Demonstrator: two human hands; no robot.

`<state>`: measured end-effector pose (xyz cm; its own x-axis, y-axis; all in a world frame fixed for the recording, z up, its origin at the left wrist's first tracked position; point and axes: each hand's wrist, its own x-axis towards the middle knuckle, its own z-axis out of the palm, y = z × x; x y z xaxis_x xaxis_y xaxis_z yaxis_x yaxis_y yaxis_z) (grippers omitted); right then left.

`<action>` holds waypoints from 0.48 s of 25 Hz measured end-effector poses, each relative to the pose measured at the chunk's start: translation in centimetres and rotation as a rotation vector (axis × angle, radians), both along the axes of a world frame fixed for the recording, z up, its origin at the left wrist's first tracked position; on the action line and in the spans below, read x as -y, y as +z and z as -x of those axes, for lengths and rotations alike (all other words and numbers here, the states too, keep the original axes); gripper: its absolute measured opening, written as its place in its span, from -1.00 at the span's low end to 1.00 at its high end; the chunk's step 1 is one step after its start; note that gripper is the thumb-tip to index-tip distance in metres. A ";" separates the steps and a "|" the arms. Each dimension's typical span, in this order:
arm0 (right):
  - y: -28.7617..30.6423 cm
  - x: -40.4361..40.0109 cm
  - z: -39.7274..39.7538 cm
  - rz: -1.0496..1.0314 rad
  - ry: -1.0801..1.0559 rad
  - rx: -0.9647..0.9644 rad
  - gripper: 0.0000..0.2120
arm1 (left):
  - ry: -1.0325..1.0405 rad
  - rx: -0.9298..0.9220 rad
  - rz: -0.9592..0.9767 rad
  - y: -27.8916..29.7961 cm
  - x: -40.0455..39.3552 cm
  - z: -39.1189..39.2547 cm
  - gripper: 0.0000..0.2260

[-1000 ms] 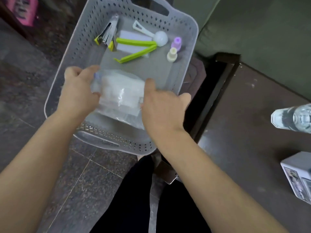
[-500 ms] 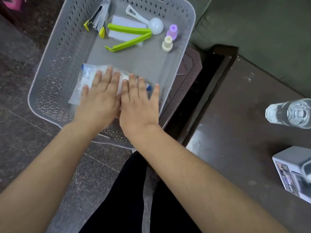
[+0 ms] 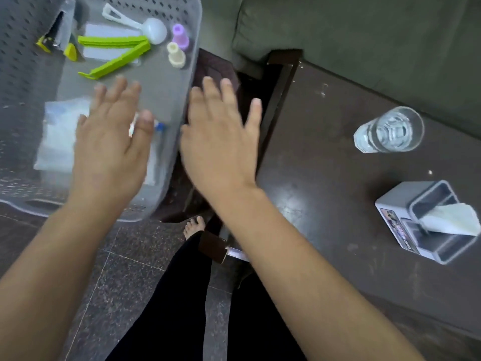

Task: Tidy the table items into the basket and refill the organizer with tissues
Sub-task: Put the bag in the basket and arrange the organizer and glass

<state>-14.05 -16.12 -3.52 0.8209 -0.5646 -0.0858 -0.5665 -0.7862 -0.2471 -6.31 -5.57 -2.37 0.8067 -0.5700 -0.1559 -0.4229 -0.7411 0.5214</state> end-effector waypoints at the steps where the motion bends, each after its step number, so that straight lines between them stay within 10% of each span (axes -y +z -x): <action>1: -0.1 1.9 1.7 -0.033 -0.077 0.024 -0.55 | -0.066 0.000 0.011 0.1 1.6 1.3 -0.52; 12: -3.6 14.0 27.8 0.013 -0.710 0.332 -0.71 | -0.582 -0.216 -0.098 -3.3 17.4 18.9 -0.51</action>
<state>-41.81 -30.12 -7.09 0.2446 -0.9633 0.1109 -0.8328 -0.2673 -0.4848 -25.24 -23.01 -5.68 0.3128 -0.8813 -0.3543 -0.6641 -0.4696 0.5817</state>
